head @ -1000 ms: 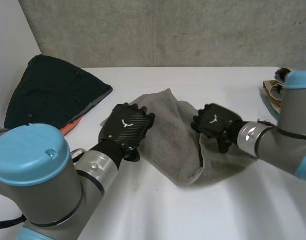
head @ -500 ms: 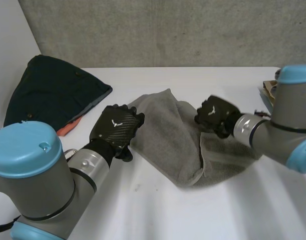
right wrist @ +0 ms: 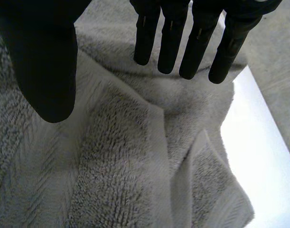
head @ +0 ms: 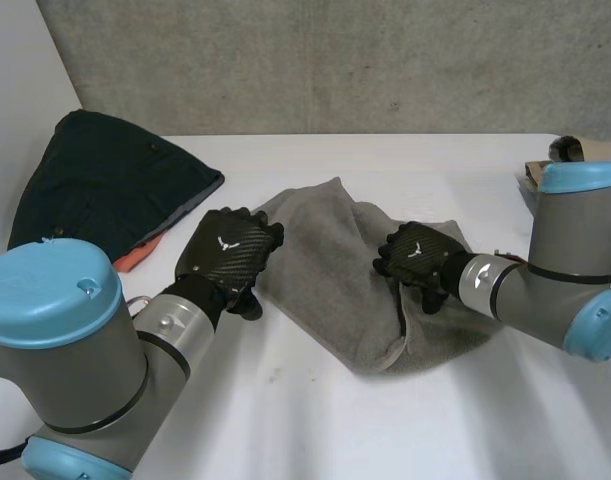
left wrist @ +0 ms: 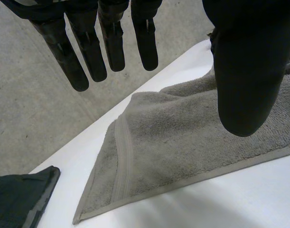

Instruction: Fold the laundry.

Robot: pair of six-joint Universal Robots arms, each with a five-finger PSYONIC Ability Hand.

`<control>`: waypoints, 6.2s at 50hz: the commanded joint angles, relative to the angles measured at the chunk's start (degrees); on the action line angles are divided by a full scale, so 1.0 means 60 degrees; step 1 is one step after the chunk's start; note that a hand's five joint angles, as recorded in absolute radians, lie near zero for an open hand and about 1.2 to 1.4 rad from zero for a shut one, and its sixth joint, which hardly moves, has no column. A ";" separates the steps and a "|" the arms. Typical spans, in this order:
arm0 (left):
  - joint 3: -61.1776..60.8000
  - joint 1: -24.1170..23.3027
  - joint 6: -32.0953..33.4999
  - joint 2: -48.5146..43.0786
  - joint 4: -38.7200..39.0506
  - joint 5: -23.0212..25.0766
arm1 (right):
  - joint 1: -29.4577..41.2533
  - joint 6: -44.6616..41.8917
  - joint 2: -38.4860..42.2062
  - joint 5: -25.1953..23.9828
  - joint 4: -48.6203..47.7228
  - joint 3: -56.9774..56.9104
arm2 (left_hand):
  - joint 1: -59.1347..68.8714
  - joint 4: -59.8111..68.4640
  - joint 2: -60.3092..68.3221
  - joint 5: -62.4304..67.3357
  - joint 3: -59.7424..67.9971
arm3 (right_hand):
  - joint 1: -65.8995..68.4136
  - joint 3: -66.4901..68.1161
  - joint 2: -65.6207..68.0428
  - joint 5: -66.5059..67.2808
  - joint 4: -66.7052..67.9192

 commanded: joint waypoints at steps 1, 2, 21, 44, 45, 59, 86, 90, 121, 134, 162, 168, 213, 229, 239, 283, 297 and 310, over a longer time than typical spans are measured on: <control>-0.0019 0.0020 -0.0030 -0.0032 0.0000 0.0000 | -0.0003 -0.0093 0.0359 0.0090 -0.0019 -0.0239 | -0.0374 0.0240 0.0120 0.0265 0.0093 | 0.1481 0.1524 0.1548 0.1653 0.1579; -0.0019 0.0020 -0.0030 -0.0032 0.0000 0.0000 | -0.0017 -0.0107 0.0403 0.0090 -0.0034 -0.0254 | -0.0374 0.0240 0.0120 0.0265 0.0093 | 0.1955 0.1998 0.2022 0.2127 0.2053; -0.0019 0.0020 -0.0030 -0.0046 0.0000 0.0000 | -0.0310 -0.0122 0.0359 0.0149 -0.0121 -0.0137 | -0.0374 0.0240 0.0120 0.0265 0.0093 | 0.0393 0.0435 0.0459 0.0565 0.0490; 0.0083 0.0649 -0.0001 -0.0557 0.0029 0.0029 | -0.0530 0.0740 -0.3356 0.0105 0.0289 0.0523 | -0.1746 -0.1131 -0.1252 -0.1107 -0.1279 | 0.8342 0.8385 0.8408 0.8514 0.8440; 0.0113 0.0708 0.0014 -0.0660 0.0029 0.0029 | -0.0530 0.0873 -0.3608 0.0105 0.0274 0.0450 | -0.1831 -0.1217 -0.1337 -0.1192 -0.1364 | 0.8342 0.8385 0.8408 0.8514 0.8440; 0.0668 0.1221 -0.0001 -0.1832 0.0015 0.0835 | -0.0603 0.3993 -0.7241 0.0559 -0.0882 -0.0313 | -0.2364 -0.1750 -0.1871 -0.1725 -0.1897 | 0.8342 0.8385 0.8408 0.8514 0.8440; 0.4291 0.1046 -0.1451 -0.4926 0.1686 -0.0717 | -0.0618 0.5254 -0.8693 0.1116 -0.0400 0.0023 | 0.3365 0.3979 0.3859 0.4004 0.3832 | 0.8342 0.8385 0.8408 0.8514 0.8440; 0.3194 0.1016 -0.1451 -0.3919 0.1291 -0.0703 | -0.0618 0.5254 -0.8577 0.1116 -0.0400 0.0156 | 0.1931 0.2545 0.2424 0.2570 0.2398 | 0.8342 0.8385 0.8408 0.8514 0.8440; 0.3028 0.0709 -0.1422 -0.4104 0.0410 -0.0029 | -0.0457 0.5268 -0.8137 0.1189 -0.0473 -0.0386 | -0.1833 -0.1218 -0.1339 -0.1194 -0.1366 | 0.8342 0.8385 0.8408 0.8514 0.8440; 0.4611 0.1176 -0.1349 -0.5086 0.0279 -0.0701 | -0.0632 0.5152 -0.8005 0.1731 -0.0400 -0.0298 | 0.8790 0.9404 0.9284 0.9429 0.9257 | 0.8342 0.8385 0.8408 0.8514 0.8440; 0.2756 0.3009 0.1857 -0.1357 -0.1685 0.1393 | -0.0810 0.1049 -0.1828 0.4556 0.0702 -0.0908 | 0.8790 0.9404 0.9284 0.9429 0.9257 | 0.8342 0.8385 0.8408 0.8514 0.8440; 0.6523 0.2687 0.1904 -0.3458 -0.1232 0.0997 | -0.0574 0.1986 -0.0989 0.4734 -0.2035 -0.2830 | 0.8790 0.9404 0.9284 0.9429 0.9257 | 0.8342 0.8385 0.8408 0.8514 0.8440; -0.0371 0.2276 0.1567 -0.1028 0.3296 0.0498 | -0.1804 0.5590 -0.1663 0.2010 -0.2085 0.2266 | 0.8790 0.9404 0.9284 0.9429 0.9257 | 0.8342 0.8385 0.8408 0.8514 0.8440; 0.0625 0.2408 0.1464 -0.1408 0.3062 0.0469 | -0.1775 0.3409 -0.1076 0.1907 -0.2129 0.2251 | 0.8790 0.9404 0.9284 0.9429 0.9257 | 0.0784 0.0827 0.0851 0.0957 0.0882; 0.1196 0.2598 0.1464 -0.1848 0.2461 0.0469 | -0.1804 0.2779 -0.1193 0.1907 -0.2084 0.2675 | 0.8790 0.9404 0.9284 0.9429 0.9257 | 0.0642 0.0685 0.0708 0.0814 0.0740; 0.0070 0.3536 0.1874 -0.2010 0.1055 0.0571 | -0.2551 0.3819 -0.2966 0.2405 -0.3681 0.3540 | 0.7296 0.7910 0.7790 0.7935 0.7763 | 0.8342 0.8385 0.8408 0.8514 0.8440; 0.0244 0.3053 0.1977 0.3042 -0.2078 0.0586 | -0.2566 0.1593 -0.6508 0.2449 0.0256 0.2999 | 0.8790 0.9404 0.9284 0.9429 0.9257 | 0.8342 0.8385 0.8408 0.8514 0.8440; 0.0697 0.2920 0.2516 0.1587 -0.3091 0.0703 | -0.2552 0.0715 -0.5697 0.2507 0.2208 0.2633 | 0.8790 0.9404 0.9284 0.9429 0.9257 | 0.8342 0.8385 0.8408 0.8514 0.8440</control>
